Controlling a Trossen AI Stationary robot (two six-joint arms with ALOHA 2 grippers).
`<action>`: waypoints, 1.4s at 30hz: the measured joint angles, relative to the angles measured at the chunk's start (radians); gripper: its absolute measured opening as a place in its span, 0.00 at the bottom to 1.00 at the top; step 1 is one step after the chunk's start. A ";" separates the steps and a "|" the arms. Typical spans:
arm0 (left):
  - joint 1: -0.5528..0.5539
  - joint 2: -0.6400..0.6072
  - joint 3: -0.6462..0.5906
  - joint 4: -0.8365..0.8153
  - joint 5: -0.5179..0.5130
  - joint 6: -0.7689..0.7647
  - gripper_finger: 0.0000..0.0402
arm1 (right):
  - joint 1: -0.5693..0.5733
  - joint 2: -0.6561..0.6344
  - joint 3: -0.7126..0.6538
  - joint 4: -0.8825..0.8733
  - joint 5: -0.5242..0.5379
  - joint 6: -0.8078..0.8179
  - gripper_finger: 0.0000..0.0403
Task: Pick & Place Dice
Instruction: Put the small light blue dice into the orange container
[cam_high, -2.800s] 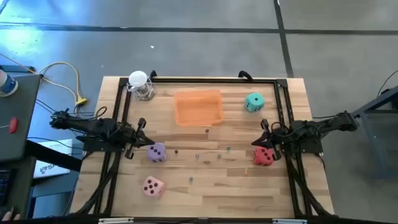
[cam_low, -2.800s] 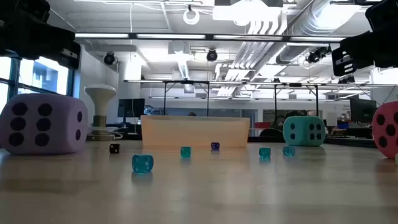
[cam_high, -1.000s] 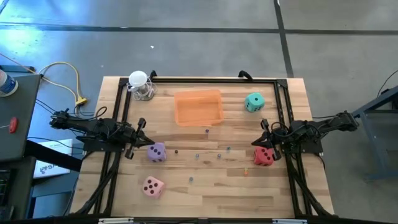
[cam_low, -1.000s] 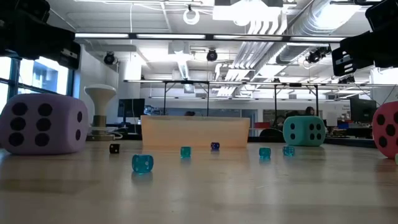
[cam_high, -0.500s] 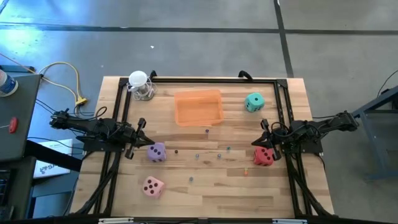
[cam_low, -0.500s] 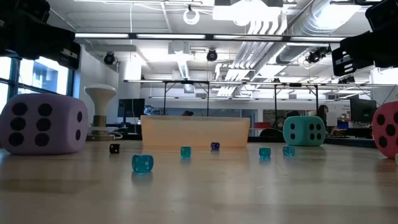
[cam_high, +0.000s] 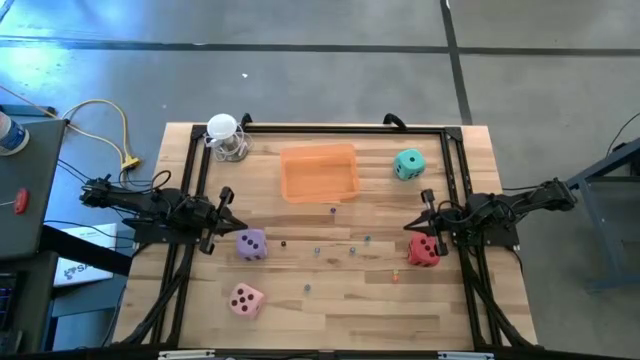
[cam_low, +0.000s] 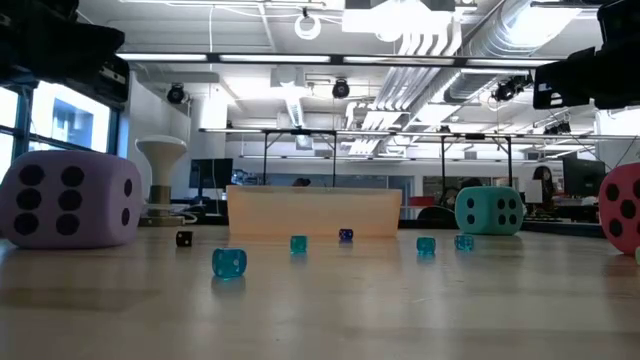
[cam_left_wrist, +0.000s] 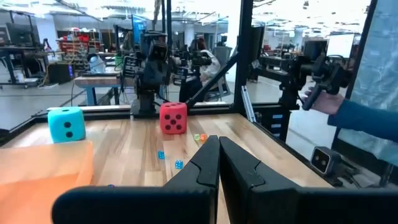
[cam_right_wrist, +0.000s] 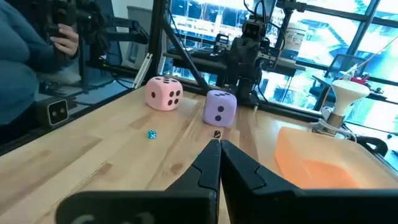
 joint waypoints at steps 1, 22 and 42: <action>0.000 0.000 0.000 -0.009 0.000 0.000 0.01 | 0.000 0.000 0.000 0.005 0.003 -0.003 0.00; -0.001 0.000 0.000 -0.018 -0.007 -0.043 0.01 | 0.002 0.000 0.000 0.192 -0.064 0.162 0.00; -0.001 0.045 0.000 0.034 -0.035 0.002 0.01 | 0.002 0.356 0.220 -0.110 0.164 0.277 0.00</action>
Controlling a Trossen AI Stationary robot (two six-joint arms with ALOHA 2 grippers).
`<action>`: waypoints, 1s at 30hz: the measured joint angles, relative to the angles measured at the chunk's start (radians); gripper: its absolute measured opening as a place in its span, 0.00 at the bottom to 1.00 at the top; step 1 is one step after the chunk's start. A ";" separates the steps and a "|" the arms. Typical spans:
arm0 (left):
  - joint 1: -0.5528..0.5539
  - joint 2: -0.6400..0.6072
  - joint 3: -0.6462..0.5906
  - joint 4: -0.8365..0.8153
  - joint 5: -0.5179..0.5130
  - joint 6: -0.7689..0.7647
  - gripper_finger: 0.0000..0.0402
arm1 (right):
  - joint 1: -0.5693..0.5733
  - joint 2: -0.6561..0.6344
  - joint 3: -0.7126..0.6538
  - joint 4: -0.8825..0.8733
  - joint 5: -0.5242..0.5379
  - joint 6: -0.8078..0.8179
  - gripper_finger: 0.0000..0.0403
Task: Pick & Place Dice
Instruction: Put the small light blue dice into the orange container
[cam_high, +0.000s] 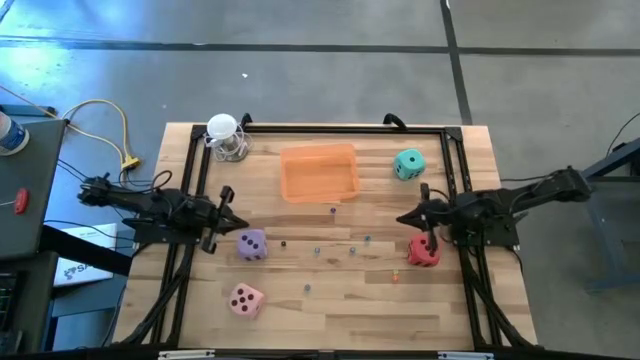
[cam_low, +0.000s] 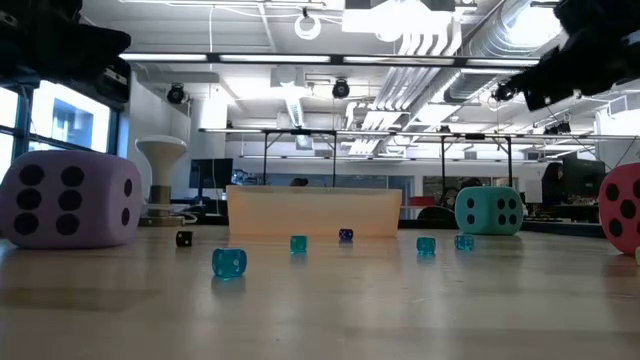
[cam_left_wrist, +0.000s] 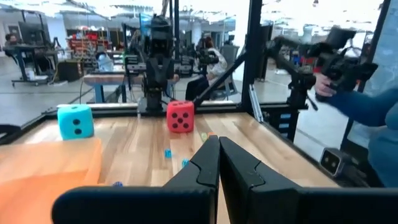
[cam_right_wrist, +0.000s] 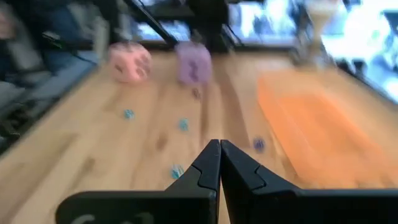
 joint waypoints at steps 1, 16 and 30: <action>0.000 0.011 0.000 0.000 0.000 0.009 0.01 | 0.000 0.030 0.014 -0.013 0.030 0.038 0.00; 0.000 0.127 0.000 0.137 -0.086 0.107 0.01 | 0.063 0.486 0.072 0.096 0.122 0.325 0.24; 0.000 0.282 0.000 0.220 -0.135 0.071 0.23 | 0.169 0.857 0.071 0.331 0.191 0.278 0.44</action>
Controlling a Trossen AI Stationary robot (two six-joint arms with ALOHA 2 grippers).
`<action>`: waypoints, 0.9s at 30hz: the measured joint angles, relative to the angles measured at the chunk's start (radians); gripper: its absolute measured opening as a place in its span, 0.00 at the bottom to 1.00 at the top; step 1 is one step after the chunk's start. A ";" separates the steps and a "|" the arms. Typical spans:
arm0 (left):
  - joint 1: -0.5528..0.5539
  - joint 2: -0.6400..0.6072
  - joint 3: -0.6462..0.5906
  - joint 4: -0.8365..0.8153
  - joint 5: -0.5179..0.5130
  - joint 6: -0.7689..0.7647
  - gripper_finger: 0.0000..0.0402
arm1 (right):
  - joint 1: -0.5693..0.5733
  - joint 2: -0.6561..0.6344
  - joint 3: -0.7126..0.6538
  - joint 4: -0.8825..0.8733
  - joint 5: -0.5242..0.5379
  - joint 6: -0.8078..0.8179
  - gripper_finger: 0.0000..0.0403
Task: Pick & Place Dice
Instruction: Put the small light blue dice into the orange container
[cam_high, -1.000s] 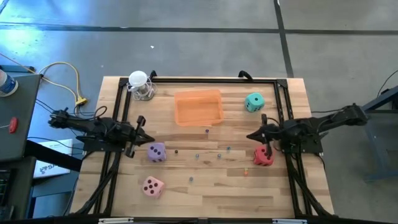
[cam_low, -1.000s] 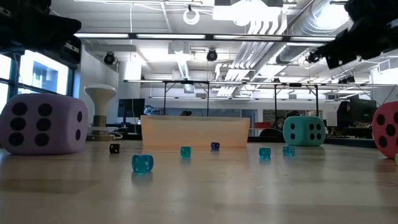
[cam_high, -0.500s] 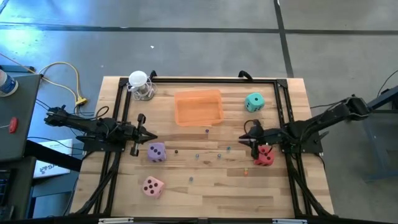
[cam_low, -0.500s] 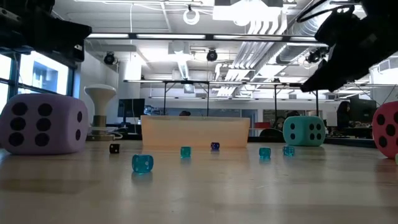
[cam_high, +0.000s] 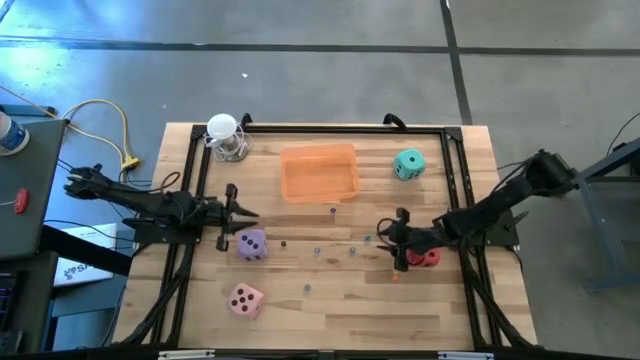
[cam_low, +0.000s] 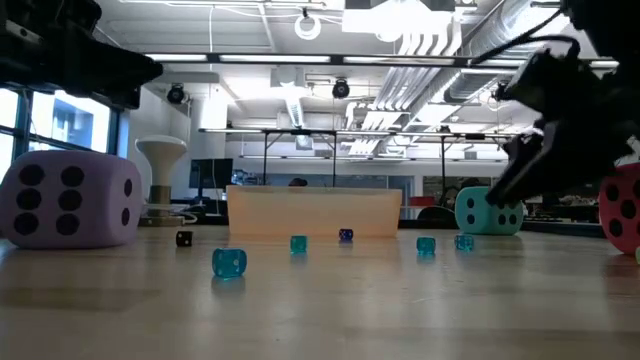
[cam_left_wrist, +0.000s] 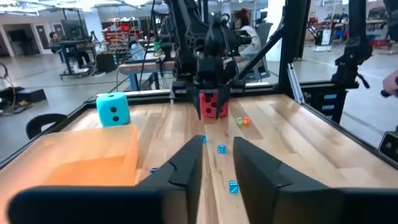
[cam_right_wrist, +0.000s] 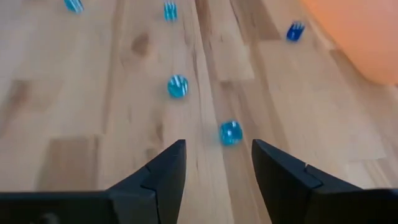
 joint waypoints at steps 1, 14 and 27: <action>0.000 0.015 0.000 0.016 0.000 -0.006 0.26 | -0.001 0.022 0.000 0.012 0.012 -0.002 0.44; 0.001 0.134 0.000 0.133 -0.001 0.018 0.36 | -0.095 0.204 0.000 0.163 -0.060 -0.011 0.44; 0.001 0.157 0.000 0.132 -0.002 -0.003 0.36 | -0.132 0.338 0.002 0.340 -0.116 -0.044 0.44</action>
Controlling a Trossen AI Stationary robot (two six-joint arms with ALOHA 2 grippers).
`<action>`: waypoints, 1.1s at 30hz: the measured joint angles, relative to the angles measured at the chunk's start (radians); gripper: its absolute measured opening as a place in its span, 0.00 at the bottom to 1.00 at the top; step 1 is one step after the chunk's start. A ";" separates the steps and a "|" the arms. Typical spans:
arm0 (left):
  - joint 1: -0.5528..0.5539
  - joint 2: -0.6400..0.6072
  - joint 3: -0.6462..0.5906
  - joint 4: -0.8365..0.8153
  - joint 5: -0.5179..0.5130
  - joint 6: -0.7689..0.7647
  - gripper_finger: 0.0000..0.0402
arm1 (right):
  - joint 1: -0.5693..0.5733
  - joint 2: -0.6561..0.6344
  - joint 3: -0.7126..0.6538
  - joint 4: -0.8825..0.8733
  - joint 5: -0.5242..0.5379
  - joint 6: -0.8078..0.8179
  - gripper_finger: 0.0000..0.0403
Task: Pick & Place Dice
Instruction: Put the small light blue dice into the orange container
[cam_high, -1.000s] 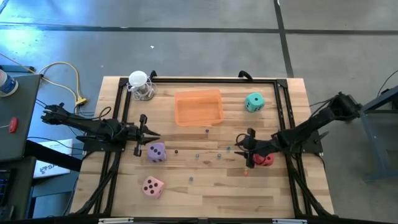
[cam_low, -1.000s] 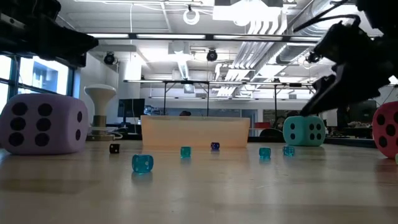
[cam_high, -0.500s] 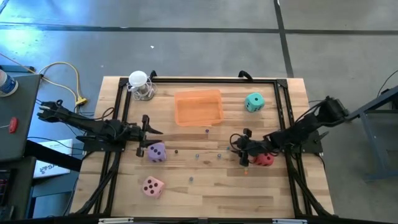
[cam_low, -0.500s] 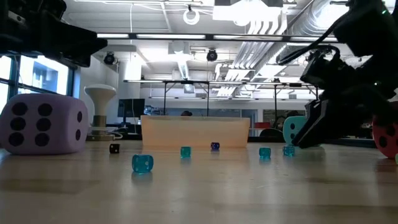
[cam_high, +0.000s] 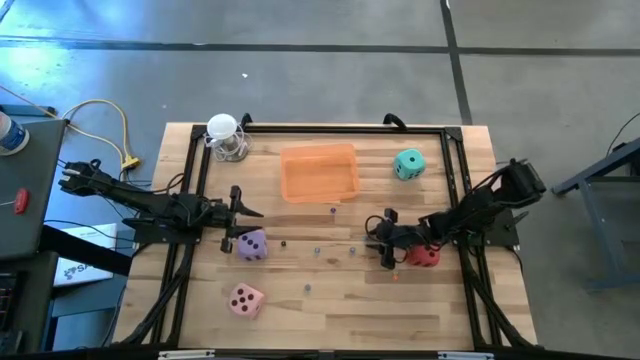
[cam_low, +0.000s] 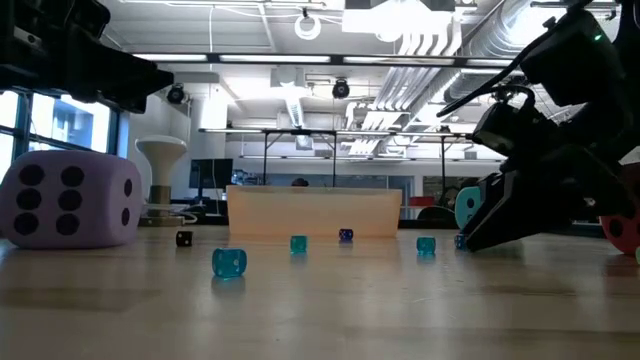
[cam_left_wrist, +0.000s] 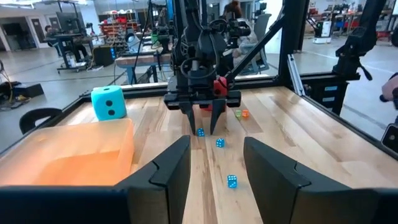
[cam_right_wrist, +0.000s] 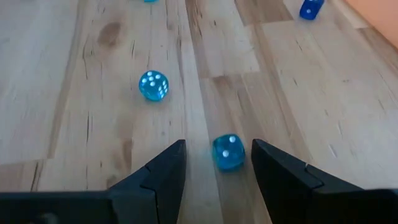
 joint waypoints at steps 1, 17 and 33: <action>0.000 0.000 0.000 0.000 0.000 -0.010 0.36 | -0.004 0.005 0.000 0.000 -0.006 -0.007 0.44; 0.000 0.000 0.000 0.000 0.001 -0.036 0.36 | -0.021 0.008 0.000 -0.013 -0.046 -0.038 0.30; -0.001 0.019 0.000 -0.001 0.123 -0.114 0.36 | -0.021 0.009 0.000 -0.016 -0.046 0.008 0.12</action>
